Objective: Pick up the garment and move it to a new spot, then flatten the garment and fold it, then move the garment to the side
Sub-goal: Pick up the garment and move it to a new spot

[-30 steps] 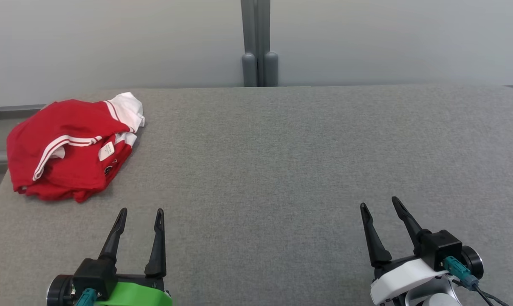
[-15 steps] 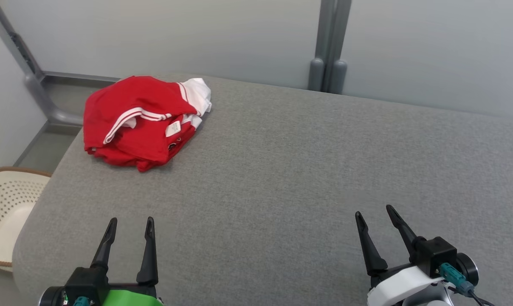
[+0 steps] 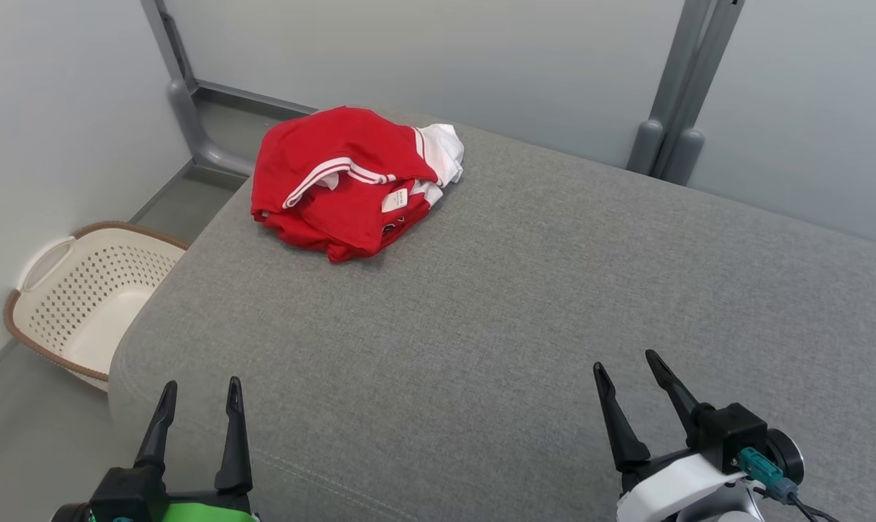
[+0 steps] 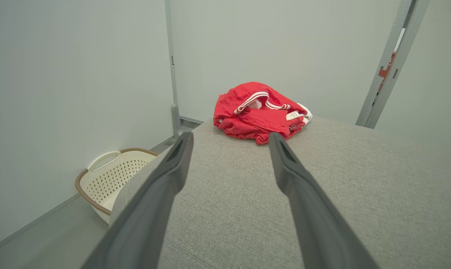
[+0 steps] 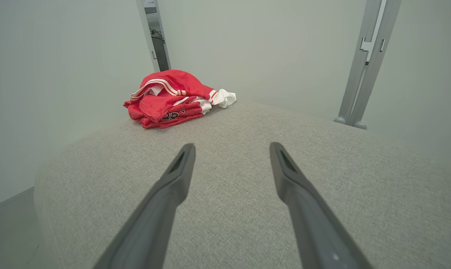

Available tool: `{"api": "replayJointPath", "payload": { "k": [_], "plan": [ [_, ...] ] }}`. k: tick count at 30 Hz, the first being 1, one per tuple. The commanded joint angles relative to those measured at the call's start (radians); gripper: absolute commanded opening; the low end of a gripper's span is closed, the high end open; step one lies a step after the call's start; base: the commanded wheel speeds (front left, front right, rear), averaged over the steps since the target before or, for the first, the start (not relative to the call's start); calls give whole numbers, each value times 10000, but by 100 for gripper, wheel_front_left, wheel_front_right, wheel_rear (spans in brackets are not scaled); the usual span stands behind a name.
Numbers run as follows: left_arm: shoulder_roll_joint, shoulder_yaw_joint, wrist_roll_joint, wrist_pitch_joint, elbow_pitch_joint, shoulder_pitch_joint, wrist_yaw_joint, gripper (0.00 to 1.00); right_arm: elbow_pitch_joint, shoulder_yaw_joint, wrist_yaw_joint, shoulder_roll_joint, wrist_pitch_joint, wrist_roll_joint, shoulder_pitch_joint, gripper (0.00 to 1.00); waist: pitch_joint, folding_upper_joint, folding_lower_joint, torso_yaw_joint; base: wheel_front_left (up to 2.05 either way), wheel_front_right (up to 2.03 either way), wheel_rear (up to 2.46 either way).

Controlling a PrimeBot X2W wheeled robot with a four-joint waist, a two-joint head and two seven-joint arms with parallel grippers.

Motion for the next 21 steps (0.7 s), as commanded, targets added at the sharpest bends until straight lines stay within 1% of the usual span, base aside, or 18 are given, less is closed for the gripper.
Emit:
{"api": "replayJointPath", "payload": {
  "k": [1, 10, 17, 21],
  "plan": [
    [52, 42, -119, -3, -64, 94, 40, 100, 50, 17, -6, -44, -35, -42, -108, 100, 192, 0, 0, 209, 0, 0, 0],
    [51, -159, -311, -3, -280, -143, 367, 100, 162, 48, -6, -42, -35, -366, -406, 100, 742, 0, 0, 391, 0, 0, 0],
    [51, -442, -431, -3, -426, -882, 430, 100, 77, -248, -6, -48, -35, -868, -616, 100, 1586, 0, 0, 487, 0, 0, 0],
    [49, -591, -485, -2, -411, -1803, 318, 100, -136, -522, -6, -291, -35, -1153, -687, 100, 2259, 0, 0, 508, 0, 0, 0]
  ]
}}
